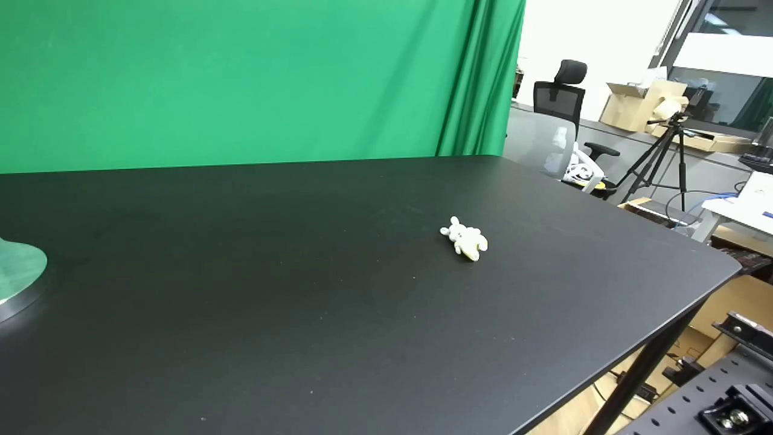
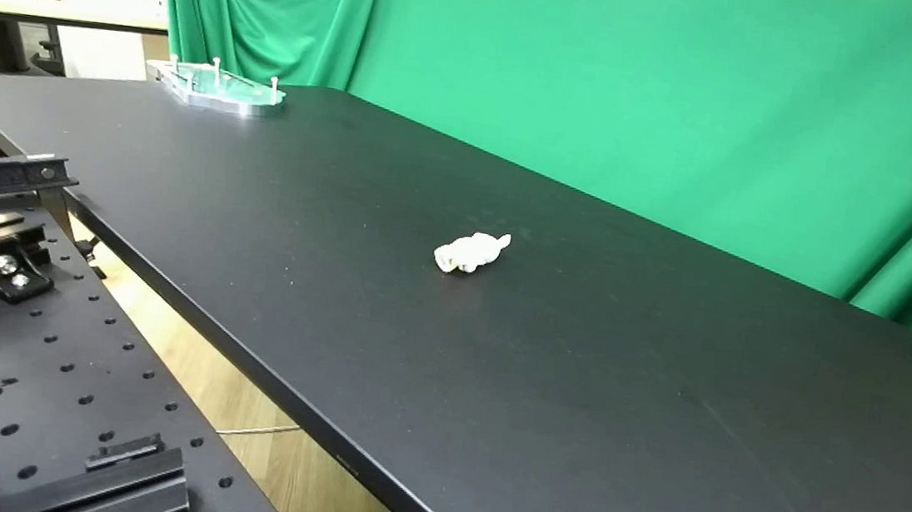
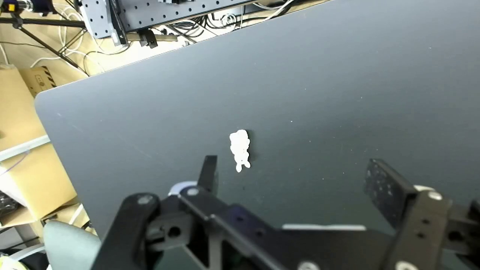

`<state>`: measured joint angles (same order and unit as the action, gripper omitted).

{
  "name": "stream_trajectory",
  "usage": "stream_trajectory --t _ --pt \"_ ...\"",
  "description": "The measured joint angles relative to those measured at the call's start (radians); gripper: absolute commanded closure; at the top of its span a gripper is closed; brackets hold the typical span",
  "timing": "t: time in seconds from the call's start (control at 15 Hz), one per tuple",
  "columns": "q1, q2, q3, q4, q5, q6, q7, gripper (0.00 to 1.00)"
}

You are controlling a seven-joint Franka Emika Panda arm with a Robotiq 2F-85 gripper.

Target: Move the white toy to the left side of the table

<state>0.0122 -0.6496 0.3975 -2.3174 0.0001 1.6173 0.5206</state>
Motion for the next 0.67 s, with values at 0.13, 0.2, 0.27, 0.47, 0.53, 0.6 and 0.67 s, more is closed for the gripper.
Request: stream_trajectory --t 0.13,0.2,0.27,0.47,0.53,0.6,0.67 --pt "0.000 0.000 0.000 0.000 0.000 0.000 0.000 0.00" --pt "0.000 0.000 0.000 0.000 0.000 0.000 0.000 0.00" --pt "0.000 0.000 0.000 0.000 0.000 0.000 0.000 0.00" --pt "0.003 0.003 -0.003 -0.001 -0.005 0.003 0.000 0.00" --pt "0.002 0.008 -0.008 -0.003 -0.011 0.013 0.000 0.00" --pt "0.001 0.016 -0.018 -0.006 -0.021 0.026 -0.002 0.00" --pt "-0.001 0.029 -0.034 -0.008 -0.029 0.042 -0.011 0.00"
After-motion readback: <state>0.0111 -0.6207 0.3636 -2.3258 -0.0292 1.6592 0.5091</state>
